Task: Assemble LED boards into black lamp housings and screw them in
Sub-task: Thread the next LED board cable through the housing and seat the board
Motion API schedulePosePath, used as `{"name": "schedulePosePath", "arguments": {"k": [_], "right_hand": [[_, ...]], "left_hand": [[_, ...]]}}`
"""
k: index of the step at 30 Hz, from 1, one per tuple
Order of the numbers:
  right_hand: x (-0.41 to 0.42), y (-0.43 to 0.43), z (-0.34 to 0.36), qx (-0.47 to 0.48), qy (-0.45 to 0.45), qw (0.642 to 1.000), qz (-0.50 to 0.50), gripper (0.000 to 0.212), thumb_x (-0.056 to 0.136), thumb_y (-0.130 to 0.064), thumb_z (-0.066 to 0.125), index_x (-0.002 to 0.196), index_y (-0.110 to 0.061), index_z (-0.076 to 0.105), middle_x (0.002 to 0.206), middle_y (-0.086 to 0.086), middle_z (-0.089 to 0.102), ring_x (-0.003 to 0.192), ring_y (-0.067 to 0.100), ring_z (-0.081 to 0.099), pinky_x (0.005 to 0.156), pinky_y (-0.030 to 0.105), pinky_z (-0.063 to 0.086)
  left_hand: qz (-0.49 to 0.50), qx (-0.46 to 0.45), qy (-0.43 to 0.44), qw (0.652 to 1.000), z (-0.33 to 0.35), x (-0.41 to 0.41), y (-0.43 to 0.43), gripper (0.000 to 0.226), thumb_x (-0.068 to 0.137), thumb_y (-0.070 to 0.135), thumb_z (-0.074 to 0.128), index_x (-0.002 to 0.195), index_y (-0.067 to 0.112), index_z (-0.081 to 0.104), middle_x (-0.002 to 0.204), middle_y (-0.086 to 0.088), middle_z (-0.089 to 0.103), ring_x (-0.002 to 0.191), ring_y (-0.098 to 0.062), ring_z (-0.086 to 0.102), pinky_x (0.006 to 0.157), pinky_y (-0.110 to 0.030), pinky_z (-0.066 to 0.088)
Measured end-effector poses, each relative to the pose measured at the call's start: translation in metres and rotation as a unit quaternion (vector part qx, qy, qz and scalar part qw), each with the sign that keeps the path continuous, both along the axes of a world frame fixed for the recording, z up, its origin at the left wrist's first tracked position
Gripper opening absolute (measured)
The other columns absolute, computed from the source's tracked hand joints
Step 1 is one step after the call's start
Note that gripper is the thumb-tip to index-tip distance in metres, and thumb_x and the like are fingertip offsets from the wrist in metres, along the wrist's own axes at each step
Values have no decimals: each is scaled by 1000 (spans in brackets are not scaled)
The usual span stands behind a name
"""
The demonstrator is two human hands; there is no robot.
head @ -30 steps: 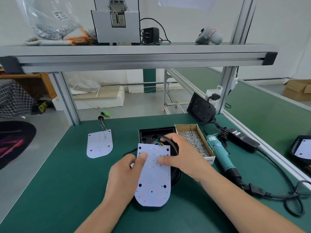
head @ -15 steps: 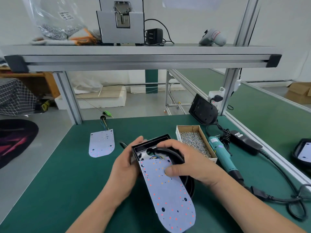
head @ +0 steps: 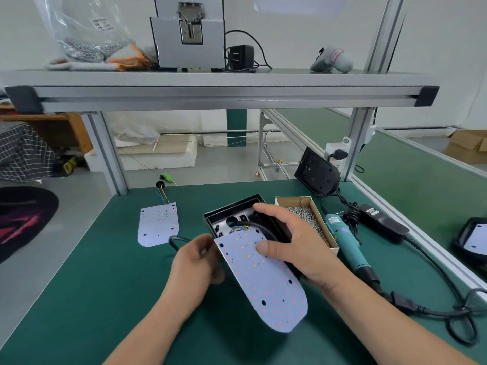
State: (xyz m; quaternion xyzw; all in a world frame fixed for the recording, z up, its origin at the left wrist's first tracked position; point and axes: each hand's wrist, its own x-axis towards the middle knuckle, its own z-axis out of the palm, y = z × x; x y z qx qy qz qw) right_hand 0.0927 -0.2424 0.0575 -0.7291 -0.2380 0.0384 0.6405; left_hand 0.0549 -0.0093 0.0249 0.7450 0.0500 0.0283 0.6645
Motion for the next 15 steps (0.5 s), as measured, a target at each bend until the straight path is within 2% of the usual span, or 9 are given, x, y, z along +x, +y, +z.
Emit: {"name": "schedulePosePath", "arguments": {"k": [1,2,4,5,7,10,12,13,15], "right_hand": [[1,1,-1,15,-4,1000,-15,69,82,-14,88,142,-35,62,137,-11,69,127,12,66,104,25,52],[2,2,-1,22,-10,999,-35,66,81,-19,88,140,-37,63,137,-10,70,126,13,66,106,30,53],[3,5,-4,9,-23,997,-67,62,82,-25,86,138,-39,64,137,-8,69,126,14,66,110,41,51],[4,7,-7,-12,-37,996,-79,60,83,-25,85,138,-37,64,139,-8,66,129,14,63,112,45,49],[4,12,-15,-78,-85,988,-106,53,90,-22,83,137,-34,63,146,-8,54,138,8,51,119,43,40],[1,18,-20,-172,-157,957,-173,38,98,-27,76,135,-32,67,152,-6,41,147,6,33,124,30,27],[-2,22,-23,-214,-218,931,-198,35,101,-34,67,136,-26,69,150,-5,43,143,10,34,120,24,27],[-4,25,-23,-223,-243,924,-196,36,103,-36,61,136,-24,68,146,-6,47,140,10,38,117,25,32],[-10,28,-18,-201,-233,940,-147,41,109,-44,47,139,-24,66,139,-13,55,134,4,49,112,32,42]], "left_hand": [[-31,-48,-2,998,1,-1,-1,21,87,41,63,99,31,77,93,-9,77,73,-25,73,76,-59,64],[-62,-101,6,993,1,-2,-1,28,94,49,60,101,30,79,108,-15,77,89,-34,77,79,-59,64],[-94,-212,45,972,1,-4,-1,60,96,71,49,115,22,78,125,-23,69,115,-51,67,92,-66,59],[-101,-243,59,963,2,-4,-2,73,92,78,47,124,19,75,130,-24,67,119,-53,64,97,-69,55],[-105,-268,52,956,5,-6,-6,79,83,82,56,127,17,73,134,-25,67,114,-47,65,92,-64,59],[-93,-240,22,966,5,-8,-9,77,77,73,79,125,14,72,132,-24,69,107,-38,70,80,-54,63],[-76,-224,14,972,3,-9,-10,78,75,70,84,124,12,70,128,-25,71,104,-40,74,77,-49,63],[-63,-218,14,974,3,-9,-11,79,73,71,84,123,11,70,126,-26,71,104,-43,74,77,-48,63],[-41,-205,11,978,2,-9,-12,82,70,73,85,120,10,70,123,-25,72,108,-47,73,80,-47,63]]}}
